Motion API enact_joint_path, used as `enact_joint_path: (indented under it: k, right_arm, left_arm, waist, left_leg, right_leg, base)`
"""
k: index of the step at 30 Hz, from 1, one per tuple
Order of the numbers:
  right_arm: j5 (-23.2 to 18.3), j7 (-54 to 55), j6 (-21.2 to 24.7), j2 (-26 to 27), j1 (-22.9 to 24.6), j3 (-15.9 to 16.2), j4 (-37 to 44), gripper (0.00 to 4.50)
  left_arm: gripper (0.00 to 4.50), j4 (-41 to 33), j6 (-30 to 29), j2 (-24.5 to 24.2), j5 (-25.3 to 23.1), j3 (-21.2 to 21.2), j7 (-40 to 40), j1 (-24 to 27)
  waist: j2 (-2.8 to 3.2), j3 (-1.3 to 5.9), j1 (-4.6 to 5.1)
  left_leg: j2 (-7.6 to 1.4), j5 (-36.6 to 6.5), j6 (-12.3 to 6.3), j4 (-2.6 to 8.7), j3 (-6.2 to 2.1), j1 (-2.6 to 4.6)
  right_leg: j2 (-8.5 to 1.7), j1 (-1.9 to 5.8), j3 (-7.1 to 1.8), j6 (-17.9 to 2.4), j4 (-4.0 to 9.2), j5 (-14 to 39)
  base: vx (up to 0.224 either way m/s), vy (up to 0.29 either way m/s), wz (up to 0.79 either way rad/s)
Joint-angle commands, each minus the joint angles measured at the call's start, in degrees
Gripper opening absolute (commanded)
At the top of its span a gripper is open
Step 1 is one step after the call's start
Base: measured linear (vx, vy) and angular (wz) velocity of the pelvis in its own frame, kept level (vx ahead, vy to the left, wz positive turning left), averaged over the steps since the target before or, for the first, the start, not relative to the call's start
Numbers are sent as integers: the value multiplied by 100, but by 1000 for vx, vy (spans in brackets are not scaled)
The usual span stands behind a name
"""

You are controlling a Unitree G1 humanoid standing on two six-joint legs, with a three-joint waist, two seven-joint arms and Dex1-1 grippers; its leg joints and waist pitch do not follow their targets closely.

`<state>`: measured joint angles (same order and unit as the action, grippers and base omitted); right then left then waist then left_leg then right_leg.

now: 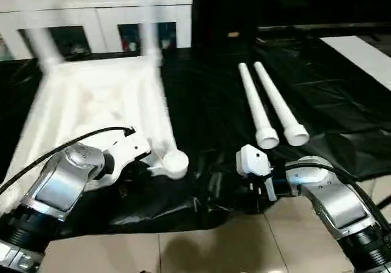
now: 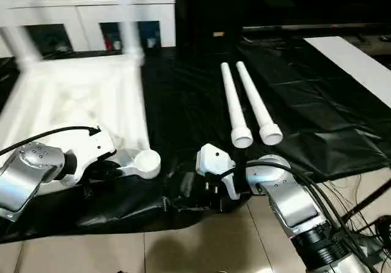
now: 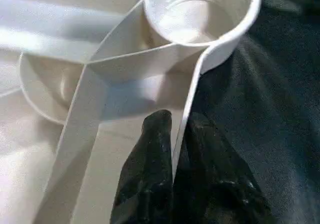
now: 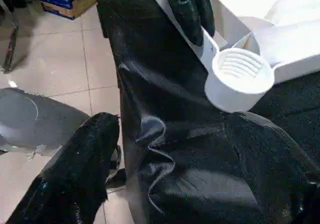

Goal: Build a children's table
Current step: Rotate table base

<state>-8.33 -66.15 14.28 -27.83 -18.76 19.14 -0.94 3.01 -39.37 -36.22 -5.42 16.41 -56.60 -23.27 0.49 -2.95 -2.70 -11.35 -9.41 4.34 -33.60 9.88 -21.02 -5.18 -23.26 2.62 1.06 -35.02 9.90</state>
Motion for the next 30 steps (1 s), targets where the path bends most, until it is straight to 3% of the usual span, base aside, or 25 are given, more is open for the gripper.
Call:
enact_joint_path:
  k: [1,2,7,9,17,18,21,24,27,29,30]
  right_arm:
    - [58,59,-6,-34,-108,20,-16,383]
    - [84,91,6,-43,-104,22,-22,383]
    - [284,343,25,-19,-135,2,-161,383]
    - [537,788,-24,76,-249,-49,-463,383]
    - [537,1124,5,241,-307,-196,-581,383]
    - [540,1131,2,244,-308,-194,-586,383]
    - [563,1204,-20,273,-301,-180,-624,383]
    - [573,1302,-10,300,-302,-192,-641,383]
    - [583,1434,29,340,-306,-240,-654,383]
    - [649,1935,148,503,-344,-455,-737,383]
    - [649,1935,148,503,-344,-455,-737,383]
  left_arm:
    - [35,176,-273,101,-148,-117,374,-83]
    - [30,281,-282,221,-183,-129,562,-159]
    - [7,603,15,448,-260,-154,934,-345]
    - [3,1024,596,505,-333,-97,1168,-509]
    - [1,2145,2585,520,-283,-142,1246,-928]
    - [48,2189,2677,519,-275,-141,1242,-944]
    - [60,2681,3485,537,-331,-150,1509,-1151]
    - [98,3031,3976,546,-489,-142,1937,-1324]
    - [98,3114,4197,644,-387,-333,2161,-1406]
    - [98,2982,4129,883,101,-898,2363,-1399]
    - [98,2982,4129,883,101,-898,2363,-1399]
  waist:
    - [52,323,-65]
    - [68,337,-73]
    - [54,347,-65]
    - [53,355,-46]
    - [69,398,-110]
    - [72,403,-117]
    - [89,421,-154]
    - [95,404,-196]
    - [91,380,-238]
    - [89,387,-245]
    - [89,387,-245]
  left_leg:
    - [-86,-2331,53,438,-78,55]
    - [-82,-2249,14,429,-73,59]
    - [-62,-2190,-9,425,-74,17]
    - [-46,-2130,-6,420,-83,-1]
    - [-71,-1878,-72,395,-64,29]
    - [-82,-1879,-64,395,-59,39]
    - [-87,-1757,-68,386,-60,26]
    - [-88,-1835,-40,390,-54,34]
    - [-90,-2064,81,407,-51,58]
    - [-87,-2030,152,408,-54,54]
    - [-87,-2030,152,408,-54,54]
  right_leg:
    - [-202,184,-152,-875,542,2610]
    - [-190,195,-162,-1029,511,2271]
    - [-172,231,-139,-1099,496,2000]
    - [-170,238,-125,-1103,484,1957]
    - [-172,241,-144,-1246,432,1246]
    - [-175,239,-149,-1277,420,1168]
    - [-176,261,-152,-1359,382,817]
    - [-175,252,-149,-1337,383,878]
    - [-194,237,-159,-1203,418,1313]
    - [-204,234,-158,-1217,409,1332]
    - [-204,234,-158,-1217,409,1332]
  base:
    - [0,0,0]
    - [0,0,0]
    - [0,0,0]
    - [0,0,0]
    - [0,0,0]
    - [0,0,0]
    - [0,0,0]
    - [0,0,0]
    - [0,0,0]
    - [0,0,0]
    - [0,0,0]
